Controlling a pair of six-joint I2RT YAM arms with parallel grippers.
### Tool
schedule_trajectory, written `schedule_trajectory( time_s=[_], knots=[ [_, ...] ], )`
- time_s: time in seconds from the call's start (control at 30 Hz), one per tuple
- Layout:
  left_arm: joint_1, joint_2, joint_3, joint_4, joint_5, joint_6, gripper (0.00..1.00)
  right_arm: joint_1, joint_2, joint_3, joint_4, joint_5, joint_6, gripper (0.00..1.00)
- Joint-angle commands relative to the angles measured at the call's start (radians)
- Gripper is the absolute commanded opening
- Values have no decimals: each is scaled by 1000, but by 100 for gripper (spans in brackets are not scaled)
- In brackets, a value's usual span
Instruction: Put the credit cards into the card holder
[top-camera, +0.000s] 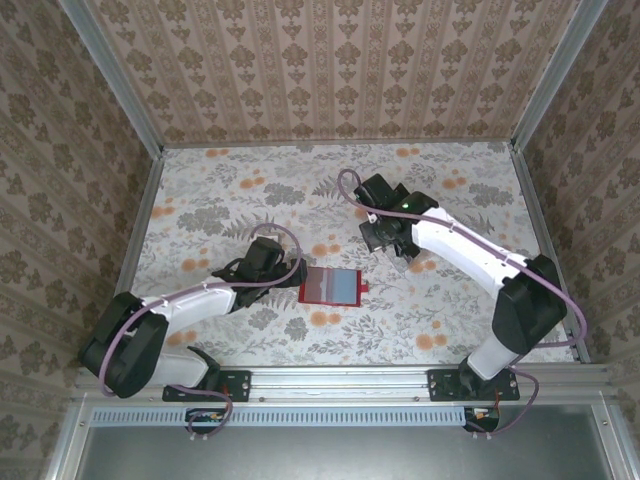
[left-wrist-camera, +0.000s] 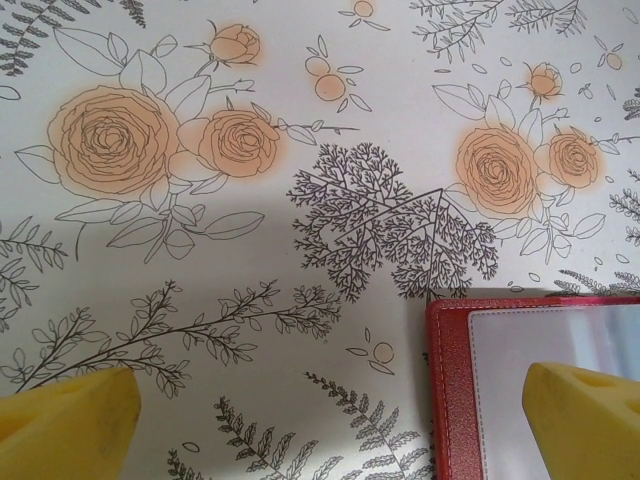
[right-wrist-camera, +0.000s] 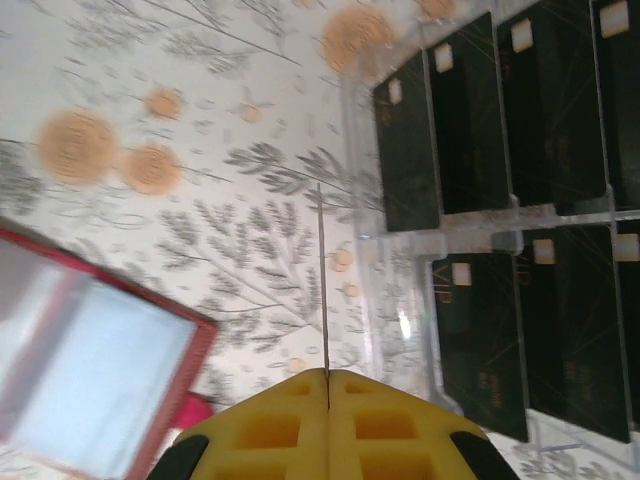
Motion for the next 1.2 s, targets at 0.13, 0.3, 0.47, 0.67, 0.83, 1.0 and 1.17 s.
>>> schedule_trajectory(
  time_s=[0.13,0.3,0.47,0.67,0.83,1.0,1.17],
  knots=[
    [6,-37,8,-65,-43,27,100,89,-137,-130,158,-192,380,0],
    [7,-37,3,-70,-45,25,100,174,-184,-306,370,-164,642,0],
    [5,-29,7,-68,-38,21,100,239,-175,-396,464,-70,780,0],
    [-6,-14,7,-54,-39,6,100,257,-128,-425,529,-70,845,0],
    [-17,1,5,-46,-39,-4,100,261,-80,-417,547,-81,854,0],
    [-20,-3,6,-49,-39,-2,100,260,-39,-410,551,-93,843,0],
    [-21,-12,3,-55,-42,1,100,260,5,-411,553,-120,822,0]
  ],
)
